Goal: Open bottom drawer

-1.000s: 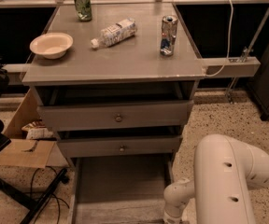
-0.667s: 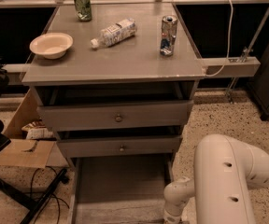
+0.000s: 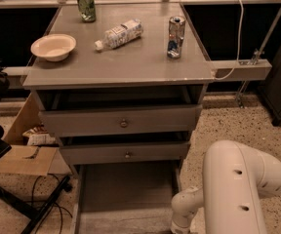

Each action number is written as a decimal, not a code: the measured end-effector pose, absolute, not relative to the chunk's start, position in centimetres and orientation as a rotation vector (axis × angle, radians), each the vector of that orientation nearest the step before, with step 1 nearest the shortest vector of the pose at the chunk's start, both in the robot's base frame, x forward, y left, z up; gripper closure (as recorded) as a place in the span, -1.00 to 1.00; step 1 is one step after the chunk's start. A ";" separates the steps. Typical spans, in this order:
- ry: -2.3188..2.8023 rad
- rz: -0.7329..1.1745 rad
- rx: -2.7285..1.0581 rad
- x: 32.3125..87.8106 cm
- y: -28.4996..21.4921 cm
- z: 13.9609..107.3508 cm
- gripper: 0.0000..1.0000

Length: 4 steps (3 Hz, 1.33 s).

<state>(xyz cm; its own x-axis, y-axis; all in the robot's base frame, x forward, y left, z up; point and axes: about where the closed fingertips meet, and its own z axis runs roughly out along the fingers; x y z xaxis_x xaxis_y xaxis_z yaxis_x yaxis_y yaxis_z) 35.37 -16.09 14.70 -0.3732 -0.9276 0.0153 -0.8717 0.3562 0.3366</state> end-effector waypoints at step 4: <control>-2.470 -0.350 1.965 28.7 -14.9 33.9 -1.00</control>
Offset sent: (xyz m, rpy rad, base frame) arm -0.0400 -0.0092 0.1870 0.0615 -0.2412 0.1125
